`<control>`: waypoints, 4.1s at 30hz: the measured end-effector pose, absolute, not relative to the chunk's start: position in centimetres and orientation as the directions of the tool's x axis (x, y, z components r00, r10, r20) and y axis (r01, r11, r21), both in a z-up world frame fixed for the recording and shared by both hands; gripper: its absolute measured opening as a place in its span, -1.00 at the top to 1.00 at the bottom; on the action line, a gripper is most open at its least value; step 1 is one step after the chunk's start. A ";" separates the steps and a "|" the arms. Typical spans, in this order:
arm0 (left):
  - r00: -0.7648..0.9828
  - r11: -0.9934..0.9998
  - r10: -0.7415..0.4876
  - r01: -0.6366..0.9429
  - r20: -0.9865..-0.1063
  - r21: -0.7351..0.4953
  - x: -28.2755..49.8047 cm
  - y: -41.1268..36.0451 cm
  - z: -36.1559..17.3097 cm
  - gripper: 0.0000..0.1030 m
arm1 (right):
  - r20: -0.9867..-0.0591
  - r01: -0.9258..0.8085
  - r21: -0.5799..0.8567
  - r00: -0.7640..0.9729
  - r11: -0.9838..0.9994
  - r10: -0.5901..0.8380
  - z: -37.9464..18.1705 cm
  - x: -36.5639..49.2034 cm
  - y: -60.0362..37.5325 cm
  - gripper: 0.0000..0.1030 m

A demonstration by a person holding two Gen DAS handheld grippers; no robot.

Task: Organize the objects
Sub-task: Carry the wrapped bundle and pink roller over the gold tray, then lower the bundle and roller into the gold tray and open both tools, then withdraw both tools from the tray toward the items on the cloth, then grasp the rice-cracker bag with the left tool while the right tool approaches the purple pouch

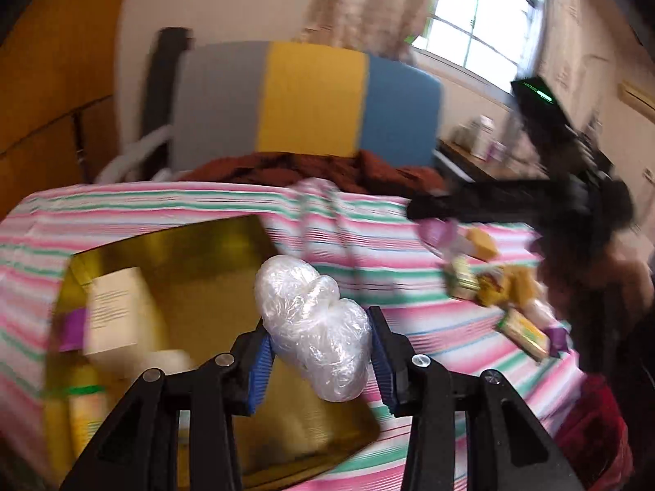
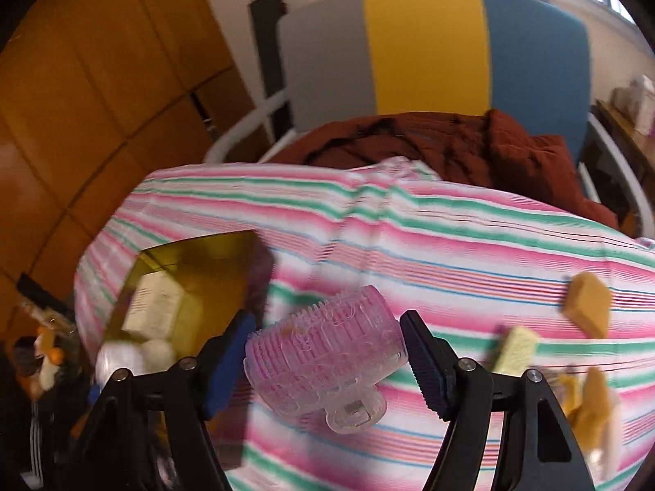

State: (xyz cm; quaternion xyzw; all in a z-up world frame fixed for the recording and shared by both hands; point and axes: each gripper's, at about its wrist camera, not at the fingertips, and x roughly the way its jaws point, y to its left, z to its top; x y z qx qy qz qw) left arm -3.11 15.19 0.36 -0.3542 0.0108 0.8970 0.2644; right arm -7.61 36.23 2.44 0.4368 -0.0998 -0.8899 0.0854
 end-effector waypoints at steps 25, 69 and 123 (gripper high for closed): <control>-0.696 -0.932 0.362 -0.251 -0.620 -0.262 -12.4 5.7 1.1 -0.08 | -0.761 0.058 0.305 -0.585 -0.951 -0.280 1.7 -11.2 25.8 -0.96; -0.643 -0.971 0.236 -0.179 -0.729 -0.156 -1.7 4.1 -3.1 -0.12 | -0.702 -0.043 -0.022 -0.710 -0.999 0.046 -0.3 1.7 22.9 -0.99; -0.542 -0.835 0.439 -0.541 -0.717 -0.103 0.6 14.8 -1.8 -0.12 | -0.669 -0.603 -0.011 -0.588 -0.797 0.454 1.2 8.8 53.3 -0.99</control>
